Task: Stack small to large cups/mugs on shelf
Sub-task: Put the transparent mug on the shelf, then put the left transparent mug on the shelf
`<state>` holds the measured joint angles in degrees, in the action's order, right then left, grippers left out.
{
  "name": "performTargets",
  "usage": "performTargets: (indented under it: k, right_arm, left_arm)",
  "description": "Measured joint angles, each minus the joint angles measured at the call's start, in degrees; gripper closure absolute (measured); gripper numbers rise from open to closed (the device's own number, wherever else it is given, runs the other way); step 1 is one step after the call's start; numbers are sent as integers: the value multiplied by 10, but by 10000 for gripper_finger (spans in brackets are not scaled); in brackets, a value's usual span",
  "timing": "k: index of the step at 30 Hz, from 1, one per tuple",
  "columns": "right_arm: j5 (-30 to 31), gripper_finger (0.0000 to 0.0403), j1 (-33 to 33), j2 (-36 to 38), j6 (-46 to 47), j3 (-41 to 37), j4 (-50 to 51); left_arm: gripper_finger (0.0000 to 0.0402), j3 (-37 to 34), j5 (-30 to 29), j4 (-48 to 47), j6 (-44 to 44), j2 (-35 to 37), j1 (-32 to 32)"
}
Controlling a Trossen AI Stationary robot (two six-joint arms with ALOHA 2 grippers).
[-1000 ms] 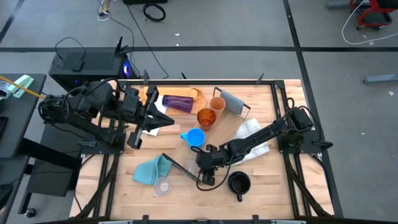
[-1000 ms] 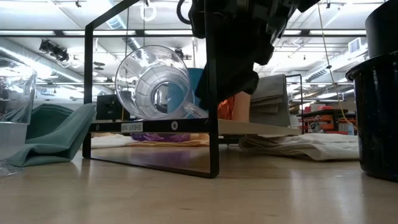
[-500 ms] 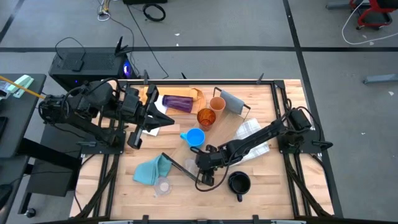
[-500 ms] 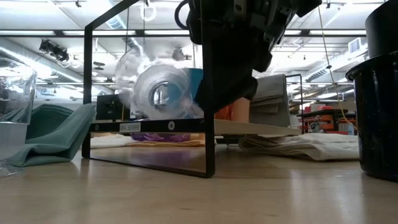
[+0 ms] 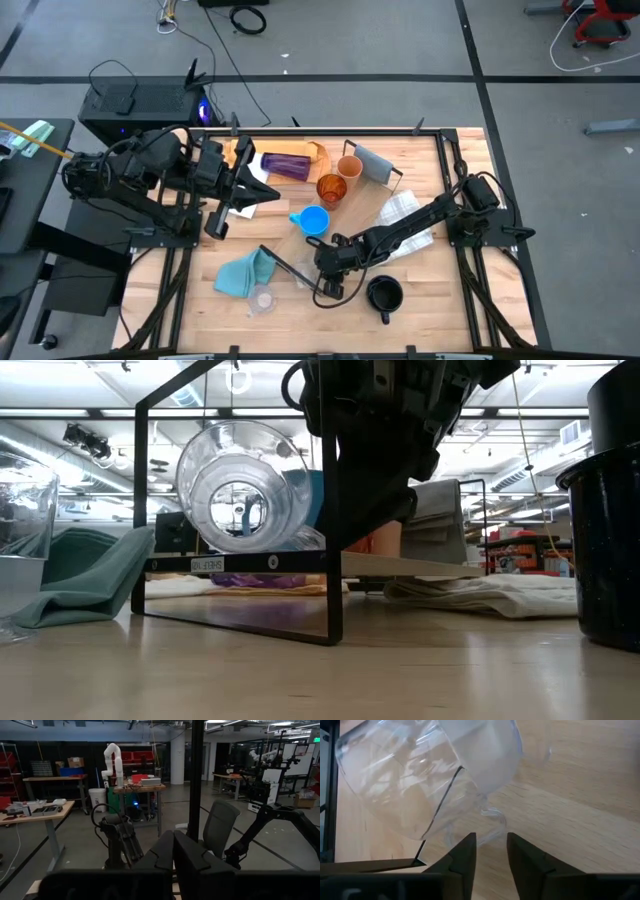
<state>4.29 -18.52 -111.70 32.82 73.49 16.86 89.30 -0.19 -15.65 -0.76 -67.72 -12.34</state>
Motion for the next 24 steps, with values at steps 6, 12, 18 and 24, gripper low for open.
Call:
performTargets:
  k: [6, 12, 18, 24]
  right_arm:
    - [0, 377, 0, 0, 2, 0, 0]
    - [4, 395, 0, 0, 21, -1, 13]
    - [3, 399, 0, 1, 21, 1, 36]
    - [8, 394, 0, 3, 21, 1, 38]
  left_arm:
    - [378, 0, 0, 0, 0, 0, 0]
    - [394, 0, 0, 0, 0, 0, 0]
    - [383, 0, 0, 0, 0, 0, 0]
    - [382, 0, 0, -1, 1, 0, 0]
